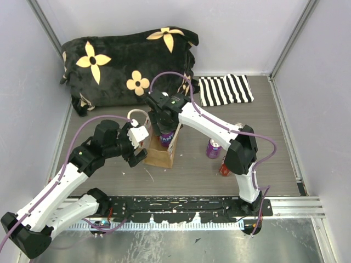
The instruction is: Place the beverage into the canvas bag
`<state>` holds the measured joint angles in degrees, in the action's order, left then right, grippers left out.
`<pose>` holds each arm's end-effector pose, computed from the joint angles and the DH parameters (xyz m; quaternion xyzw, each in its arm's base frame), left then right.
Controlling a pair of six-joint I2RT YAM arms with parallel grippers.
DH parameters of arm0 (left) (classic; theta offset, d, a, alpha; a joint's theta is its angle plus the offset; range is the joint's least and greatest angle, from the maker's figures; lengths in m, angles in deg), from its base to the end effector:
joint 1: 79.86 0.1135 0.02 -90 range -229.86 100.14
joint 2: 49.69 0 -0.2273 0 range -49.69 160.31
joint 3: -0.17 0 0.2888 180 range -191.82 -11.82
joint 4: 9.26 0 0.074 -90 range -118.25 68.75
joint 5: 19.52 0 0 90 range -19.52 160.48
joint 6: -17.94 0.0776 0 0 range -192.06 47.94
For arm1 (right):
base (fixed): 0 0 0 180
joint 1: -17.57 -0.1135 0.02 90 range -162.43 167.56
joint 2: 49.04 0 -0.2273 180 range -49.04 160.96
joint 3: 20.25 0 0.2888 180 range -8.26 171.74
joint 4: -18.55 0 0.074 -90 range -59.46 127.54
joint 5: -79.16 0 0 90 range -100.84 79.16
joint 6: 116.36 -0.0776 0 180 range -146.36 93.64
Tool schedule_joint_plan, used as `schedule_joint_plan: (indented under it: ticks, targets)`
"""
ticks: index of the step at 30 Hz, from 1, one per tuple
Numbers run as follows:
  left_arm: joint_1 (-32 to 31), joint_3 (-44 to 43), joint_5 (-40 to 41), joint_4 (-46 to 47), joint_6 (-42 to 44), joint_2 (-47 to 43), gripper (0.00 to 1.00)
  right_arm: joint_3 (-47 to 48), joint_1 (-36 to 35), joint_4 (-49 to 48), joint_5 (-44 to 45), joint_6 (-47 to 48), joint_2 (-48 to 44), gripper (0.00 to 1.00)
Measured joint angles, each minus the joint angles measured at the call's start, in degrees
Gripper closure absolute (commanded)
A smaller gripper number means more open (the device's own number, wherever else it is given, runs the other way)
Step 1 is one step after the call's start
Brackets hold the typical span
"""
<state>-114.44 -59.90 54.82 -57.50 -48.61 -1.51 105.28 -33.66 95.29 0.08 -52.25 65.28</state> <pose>0.2111 -0.1710 0.2542 0.4826 0.7433 -0.1644 0.4332 0.2990 0.3487 0.2401 -0.1937 0.9536 0.0588 0.2229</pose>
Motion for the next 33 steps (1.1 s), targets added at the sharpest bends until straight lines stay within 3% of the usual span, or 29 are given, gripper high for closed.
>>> schedule_joint_plan:
  ticks: [11,20,27,33]
  targets:
    - [0.04,0.24,0.00,-0.02,-0.15,-0.22,0.05,-2.62,0.72,-5.90,2.71,1.79,0.20,0.99]
    - [0.44,0.63,-0.02,0.04,-0.68,-0.55,0.05,-13.20,2.14,-14.21,2.71,1.97,0.17,0.99]
    - [0.44,0.70,-0.04,0.22,-1.03,-0.59,0.05,-15.43,2.40,-16.96,2.49,2.01,-1.01,0.98]
    - [0.63,1.42,-0.07,0.35,-1.05,-0.57,0.05,-15.63,2.45,-17.18,2.49,2.01,-1.14,0.47]
